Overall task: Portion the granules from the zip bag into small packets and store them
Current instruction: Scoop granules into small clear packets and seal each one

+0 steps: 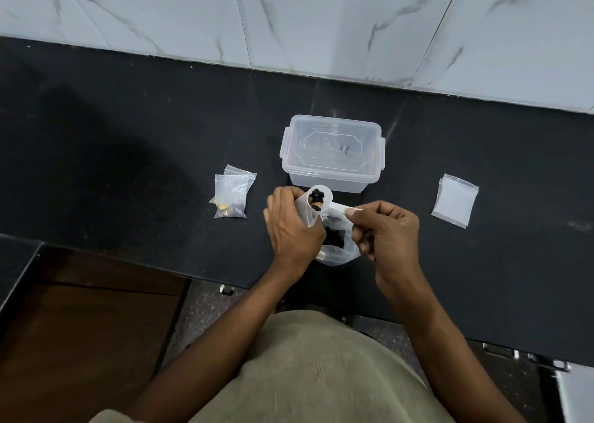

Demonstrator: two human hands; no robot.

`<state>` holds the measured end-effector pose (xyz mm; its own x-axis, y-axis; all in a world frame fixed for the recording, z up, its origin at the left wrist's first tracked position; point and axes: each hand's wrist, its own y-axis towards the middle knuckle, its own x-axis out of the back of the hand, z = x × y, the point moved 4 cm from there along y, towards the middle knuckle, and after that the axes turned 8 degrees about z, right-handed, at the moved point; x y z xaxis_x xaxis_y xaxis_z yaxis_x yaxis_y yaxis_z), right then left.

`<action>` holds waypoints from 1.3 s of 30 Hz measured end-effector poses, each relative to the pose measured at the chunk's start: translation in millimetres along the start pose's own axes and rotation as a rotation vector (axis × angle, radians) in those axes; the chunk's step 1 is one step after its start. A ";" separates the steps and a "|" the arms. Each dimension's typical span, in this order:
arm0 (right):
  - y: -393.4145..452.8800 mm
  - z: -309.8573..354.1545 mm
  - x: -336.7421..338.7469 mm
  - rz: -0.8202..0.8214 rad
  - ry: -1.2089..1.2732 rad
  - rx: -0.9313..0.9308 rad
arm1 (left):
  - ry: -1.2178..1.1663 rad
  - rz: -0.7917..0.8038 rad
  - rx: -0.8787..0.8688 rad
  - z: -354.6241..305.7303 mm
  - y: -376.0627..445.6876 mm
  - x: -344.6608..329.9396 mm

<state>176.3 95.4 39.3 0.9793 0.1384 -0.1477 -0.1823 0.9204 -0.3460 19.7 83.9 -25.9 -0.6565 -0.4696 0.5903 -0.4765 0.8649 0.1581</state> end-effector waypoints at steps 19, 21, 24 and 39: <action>-9.7 9.2 -8.1 -0.056 -0.455 0.352 | -0.362 0.037 -0.067 -6.5 3.3 0.2; -10.8 11.4 -13.2 -0.019 -0.565 0.468 | -0.381 0.043 -0.073 -8.9 4.1 0.7; -12.3 11.0 -21.8 0.064 -0.739 0.647 | -0.407 0.033 -0.112 -15.1 4.7 4.4; -13.2 3.8 -19.5 0.025 -0.951 0.961 | -0.485 0.024 -0.085 -18.6 13.4 7.2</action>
<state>160.0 82.0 50.2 0.7291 -0.0045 0.6844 -0.4507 0.7495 0.4849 19.5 95.3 -4.9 -0.8727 -0.4607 0.1615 -0.4220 0.8783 0.2250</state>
